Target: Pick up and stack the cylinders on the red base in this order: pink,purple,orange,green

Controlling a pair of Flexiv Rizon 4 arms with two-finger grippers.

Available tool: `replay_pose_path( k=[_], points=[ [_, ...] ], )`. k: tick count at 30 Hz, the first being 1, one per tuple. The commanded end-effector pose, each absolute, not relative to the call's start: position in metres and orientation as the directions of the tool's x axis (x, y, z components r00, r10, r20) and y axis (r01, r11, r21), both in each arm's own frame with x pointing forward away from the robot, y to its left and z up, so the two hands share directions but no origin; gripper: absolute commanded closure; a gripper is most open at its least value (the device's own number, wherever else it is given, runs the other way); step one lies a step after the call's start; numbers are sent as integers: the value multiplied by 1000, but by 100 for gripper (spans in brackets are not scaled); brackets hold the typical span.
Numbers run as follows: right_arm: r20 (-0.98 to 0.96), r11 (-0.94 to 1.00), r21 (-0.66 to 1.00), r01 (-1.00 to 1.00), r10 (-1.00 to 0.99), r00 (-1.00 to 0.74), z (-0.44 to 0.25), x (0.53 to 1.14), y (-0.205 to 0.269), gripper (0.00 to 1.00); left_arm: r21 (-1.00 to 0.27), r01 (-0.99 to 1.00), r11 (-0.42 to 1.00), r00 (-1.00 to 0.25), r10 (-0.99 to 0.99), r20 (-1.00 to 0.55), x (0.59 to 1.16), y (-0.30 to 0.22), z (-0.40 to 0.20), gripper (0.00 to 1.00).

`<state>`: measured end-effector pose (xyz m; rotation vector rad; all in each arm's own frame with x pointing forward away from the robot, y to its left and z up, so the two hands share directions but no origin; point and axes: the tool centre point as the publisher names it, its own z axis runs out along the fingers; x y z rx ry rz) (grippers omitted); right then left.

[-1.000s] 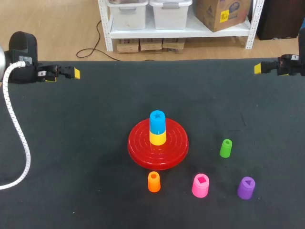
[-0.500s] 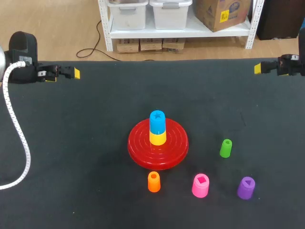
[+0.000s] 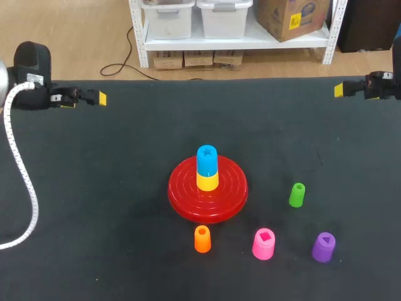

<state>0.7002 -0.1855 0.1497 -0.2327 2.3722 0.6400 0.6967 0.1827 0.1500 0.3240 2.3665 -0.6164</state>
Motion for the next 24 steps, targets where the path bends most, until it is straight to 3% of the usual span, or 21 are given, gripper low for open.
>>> replay_pose_path(
  k=[1, 6, 12, 24],
  points=[
    [-643, 864, 385, -323, 0, -766, 150, 700, -186, 0, -221, 541, 811, -690, 278, -668, 700, 170, 172, 0],
    [-643, 864, 385, -323, 0, -766, 150, 700, -186, 0, -51, 772, 633, -497, 553, -668, 685, 143, 183, 0],
    [-643, 864, 385, -323, 0, -766, 150, 700, -186, 0, 101, 900, 423, -237, 670, -703, 662, 117, 190, 0],
    [-643, 864, 385, -323, 0, -766, 150, 700, -186, 0, 159, 978, 139, 41, 613, -789, 617, 88, 180, 0]
  ],
)
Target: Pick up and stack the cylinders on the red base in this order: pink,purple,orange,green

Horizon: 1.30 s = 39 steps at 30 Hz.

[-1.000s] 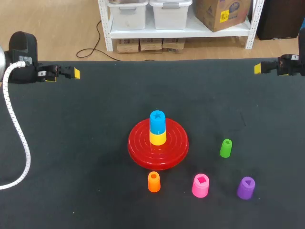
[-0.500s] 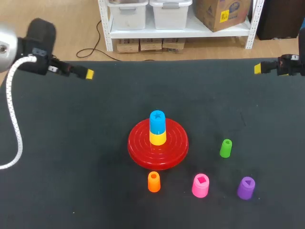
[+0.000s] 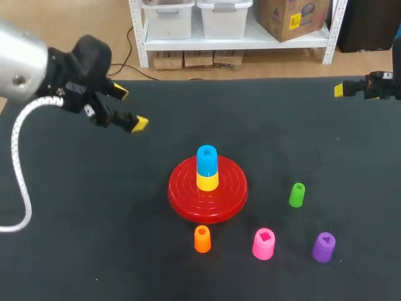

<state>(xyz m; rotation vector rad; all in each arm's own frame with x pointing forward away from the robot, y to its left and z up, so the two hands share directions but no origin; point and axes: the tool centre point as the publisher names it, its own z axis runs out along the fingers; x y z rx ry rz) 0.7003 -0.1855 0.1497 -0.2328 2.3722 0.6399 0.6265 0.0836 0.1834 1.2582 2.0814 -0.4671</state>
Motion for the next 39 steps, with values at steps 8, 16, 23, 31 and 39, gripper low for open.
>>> replay_pose_path(
  k=[8, 16, 23, 31, 39],
  points=[
    [-643, 864, 385, -323, 0, -766, 150, 700, -186, 0, 126, 992, -6, 105, 594, -798, 597, 83, 166, 0],
    [-643, 864, 385, -323, 0, -766, 150, 700, -186, 0, 94, 995, -24, 89, 600, -795, 585, 86, 152, 0],
    [-643, 864, 385, -323, 0, -766, 150, 700, -186, 0, 101, 994, -35, 101, 620, -778, 584, 83, 152, 0],
    [-643, 864, 385, -323, 0, -766, 150, 700, -186, 0, 104, 994, -37, 105, 612, -784, 583, 82, 154, 0],
    [-643, 864, 385, -323, 0, -766, 150, 700, -186, 0, 104, 994, -37, 105, 612, -784, 583, 82, 154, 0]
  ],
)
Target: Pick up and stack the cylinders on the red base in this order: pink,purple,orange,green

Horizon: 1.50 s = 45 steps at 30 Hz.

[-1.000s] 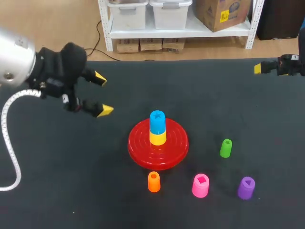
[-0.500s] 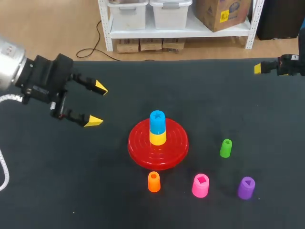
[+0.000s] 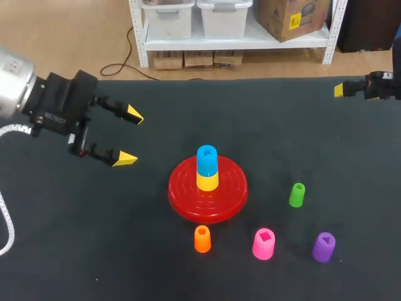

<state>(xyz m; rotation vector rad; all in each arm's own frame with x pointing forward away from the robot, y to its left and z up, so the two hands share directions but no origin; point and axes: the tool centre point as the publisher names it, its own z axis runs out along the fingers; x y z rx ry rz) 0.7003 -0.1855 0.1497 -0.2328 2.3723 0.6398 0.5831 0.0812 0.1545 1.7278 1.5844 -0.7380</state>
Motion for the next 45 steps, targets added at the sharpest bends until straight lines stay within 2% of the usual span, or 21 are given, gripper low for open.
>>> replay_pose_path(
  k=[1, 29, 36, 45],
  points=[
    [-643, 864, 385, -323, 0, -766, 150, 700, -186, 0, 104, 994, -37, 105, 612, -784, 583, 82, 154, 0],
    [-643, 864, 385, -323, 0, -766, 150, 700, -186, 0, 104, 994, -37, 105, 612, -784, 583, 82, 154, 0],
    [-657, 868, 293, -401, -122, -744, 151, 680, -165, 0, 104, 994, -37, 105, 612, -784, 583, 82, 154, 0],
    [-629, 750, 169, -639, -417, -656, 119, 590, -134, 0, 104, 994, -37, 105, 612, -784, 583, 82, 154, 0]
  ],
)
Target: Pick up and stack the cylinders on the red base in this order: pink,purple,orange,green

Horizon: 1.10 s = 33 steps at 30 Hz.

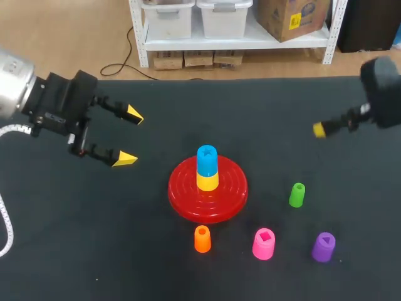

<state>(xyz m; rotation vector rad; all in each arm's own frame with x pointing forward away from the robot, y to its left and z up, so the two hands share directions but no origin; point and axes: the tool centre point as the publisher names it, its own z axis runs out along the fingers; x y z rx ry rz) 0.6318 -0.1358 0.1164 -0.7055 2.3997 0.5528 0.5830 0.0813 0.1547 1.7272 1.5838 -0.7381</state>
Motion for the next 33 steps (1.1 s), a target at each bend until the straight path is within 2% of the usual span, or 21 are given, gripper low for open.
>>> replay_pose_path(
  k=[1, 12, 26, 30, 33],
  points=[
    [-631, 734, 156, -661, -441, -638, 118, 584, -131, 0, 104, 994, -37, 105, 612, -784, 583, 82, 154, 0],
    [-586, 583, 127, -802, -609, -535, 122, 545, -98, 0, 104, 994, -37, 105, 612, -784, 583, 82, 154, 0],
    [-520, 311, 73, -948, -799, -302, 114, 473, -66, 0, 104, 994, -37, 105, 612, -784, 583, 82, 154, 0],
    [-545, 267, 70, -961, -797, -262, 112, 463, -67, 0, 104, 994, -37, 105, 612, -784, 583, 82, 154, 0],
    [-586, 295, 153, -943, -741, -327, 117, 464, -68, 0, 104, 994, -37, 105, 612, -784, 583, 82, 154, 0]
  ],
)
